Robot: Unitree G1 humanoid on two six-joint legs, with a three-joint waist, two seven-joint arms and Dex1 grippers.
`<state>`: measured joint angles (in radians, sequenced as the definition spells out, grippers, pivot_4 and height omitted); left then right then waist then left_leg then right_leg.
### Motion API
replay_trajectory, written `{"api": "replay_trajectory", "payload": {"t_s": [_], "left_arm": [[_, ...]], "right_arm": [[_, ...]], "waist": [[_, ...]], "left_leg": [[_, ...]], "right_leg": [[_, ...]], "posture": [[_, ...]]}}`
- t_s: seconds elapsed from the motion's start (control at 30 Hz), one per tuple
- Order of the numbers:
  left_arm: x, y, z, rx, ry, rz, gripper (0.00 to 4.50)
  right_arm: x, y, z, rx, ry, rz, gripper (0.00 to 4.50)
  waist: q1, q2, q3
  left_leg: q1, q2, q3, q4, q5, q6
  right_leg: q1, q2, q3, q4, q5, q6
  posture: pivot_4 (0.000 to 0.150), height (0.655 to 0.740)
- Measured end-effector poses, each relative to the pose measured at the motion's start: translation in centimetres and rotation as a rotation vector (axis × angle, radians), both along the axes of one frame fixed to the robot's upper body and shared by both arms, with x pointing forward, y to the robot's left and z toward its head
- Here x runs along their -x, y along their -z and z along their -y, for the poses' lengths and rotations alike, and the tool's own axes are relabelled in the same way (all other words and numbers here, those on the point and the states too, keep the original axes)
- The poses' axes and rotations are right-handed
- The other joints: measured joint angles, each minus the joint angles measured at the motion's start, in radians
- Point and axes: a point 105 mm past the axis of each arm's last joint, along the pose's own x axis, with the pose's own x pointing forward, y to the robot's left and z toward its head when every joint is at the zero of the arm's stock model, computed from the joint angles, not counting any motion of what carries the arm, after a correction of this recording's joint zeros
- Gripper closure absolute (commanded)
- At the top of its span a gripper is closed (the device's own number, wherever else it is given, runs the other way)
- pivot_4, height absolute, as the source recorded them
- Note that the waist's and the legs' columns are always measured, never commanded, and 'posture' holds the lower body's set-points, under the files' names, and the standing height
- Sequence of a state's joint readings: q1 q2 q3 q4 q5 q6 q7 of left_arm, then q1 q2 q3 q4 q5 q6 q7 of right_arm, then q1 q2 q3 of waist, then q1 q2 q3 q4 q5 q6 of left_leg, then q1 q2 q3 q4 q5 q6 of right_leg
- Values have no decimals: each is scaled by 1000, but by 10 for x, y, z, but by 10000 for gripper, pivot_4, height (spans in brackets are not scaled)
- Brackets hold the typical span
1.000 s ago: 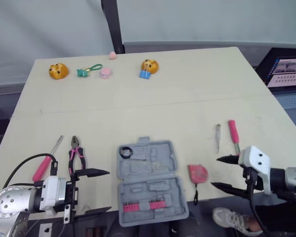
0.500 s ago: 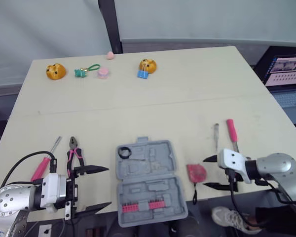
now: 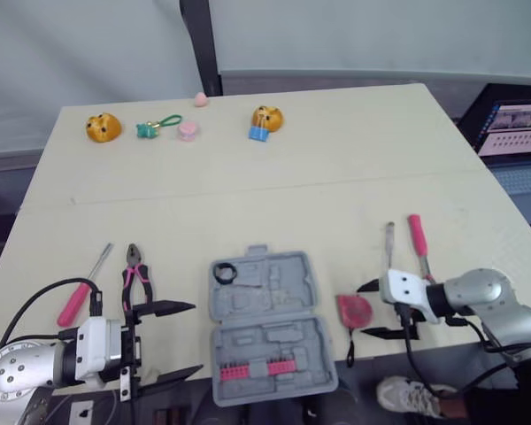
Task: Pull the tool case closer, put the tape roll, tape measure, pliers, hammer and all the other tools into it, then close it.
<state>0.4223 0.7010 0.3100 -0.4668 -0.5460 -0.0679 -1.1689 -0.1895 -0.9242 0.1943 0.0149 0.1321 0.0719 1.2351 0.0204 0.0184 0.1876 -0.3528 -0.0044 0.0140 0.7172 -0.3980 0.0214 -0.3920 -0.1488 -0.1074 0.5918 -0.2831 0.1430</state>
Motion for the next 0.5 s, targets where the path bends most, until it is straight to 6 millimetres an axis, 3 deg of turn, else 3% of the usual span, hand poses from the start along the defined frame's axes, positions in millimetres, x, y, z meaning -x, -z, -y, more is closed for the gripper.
{"api": "replay_trajectory", "payload": {"t_s": [0.5], "left_arm": [[1, -4, 4, 1, -2, 20, 0]], "right_arm": [[-4, 12, -5, 15, -17, -2, 755]], "waist": [[0, 0, 0]], "left_leg": [[0, 0, 0, 1, 0, 0]], "right_leg": [[0, 0, 0, 1, 0, 0]], "posture": [[1500, 7155]]}}
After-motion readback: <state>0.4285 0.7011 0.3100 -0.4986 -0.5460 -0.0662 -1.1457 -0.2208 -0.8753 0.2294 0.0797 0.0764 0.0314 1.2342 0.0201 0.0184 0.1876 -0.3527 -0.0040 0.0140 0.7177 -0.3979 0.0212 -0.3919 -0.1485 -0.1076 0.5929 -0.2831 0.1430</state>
